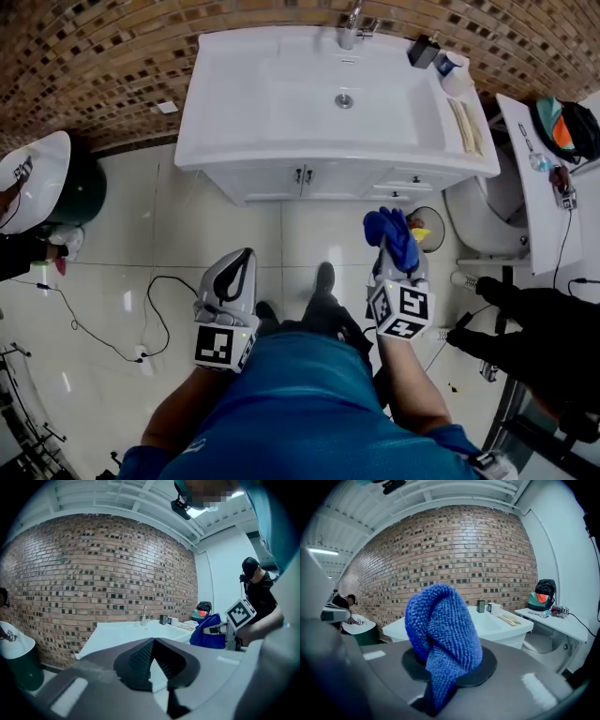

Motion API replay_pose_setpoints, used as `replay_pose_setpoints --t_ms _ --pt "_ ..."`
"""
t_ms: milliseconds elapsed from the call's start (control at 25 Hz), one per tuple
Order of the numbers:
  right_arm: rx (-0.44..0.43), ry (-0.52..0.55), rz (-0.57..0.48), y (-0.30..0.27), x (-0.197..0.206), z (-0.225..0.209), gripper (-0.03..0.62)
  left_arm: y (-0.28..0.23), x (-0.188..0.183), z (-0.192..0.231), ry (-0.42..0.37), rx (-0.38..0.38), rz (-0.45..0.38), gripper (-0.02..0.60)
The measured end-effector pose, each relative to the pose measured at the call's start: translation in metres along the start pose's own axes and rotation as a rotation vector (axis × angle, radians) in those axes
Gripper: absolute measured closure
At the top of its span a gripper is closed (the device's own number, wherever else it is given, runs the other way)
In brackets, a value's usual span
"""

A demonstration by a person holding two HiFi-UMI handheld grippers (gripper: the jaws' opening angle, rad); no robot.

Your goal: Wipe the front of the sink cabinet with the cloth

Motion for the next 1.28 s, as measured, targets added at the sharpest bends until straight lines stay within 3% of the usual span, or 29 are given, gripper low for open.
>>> replay_pose_setpoints --t_ms 200,400,800,1080,1280 --pt "0.027 -0.034 0.048 -0.065 0.019 -0.064 0.523 -0.073 0.002 -0.018 -0.017 -0.029 0.040 0.580" --pt "0.018 -0.040 0.077 -0.113 0.040 -0.096 0.522 -0.119 0.002 -0.033 0.000 -0.053 0.038 0.580" --pt "0.135 0.002 0.113 -0.132 0.054 -0.110 0.523 -0.127 0.019 0.004 0.032 -0.043 0.023 0.580" --pt "0.202 0.012 0.105 -0.125 0.050 -0.096 0.523 -0.114 0.016 0.034 0.010 0.024 0.013 0.580" --pt "0.215 -0.029 0.166 -0.162 0.087 -0.115 0.523 -0.127 0.027 0.038 -0.008 -0.033 0.053 0.580"
Point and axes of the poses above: the fingertips, and each gripper's own axes: y backward along the fingers, z to its left, x out of its underside, the point moved 5 cm from there along y, backward along the fingers, and after that the axes turned 8 degrees about -z, right-handed, at the moved point
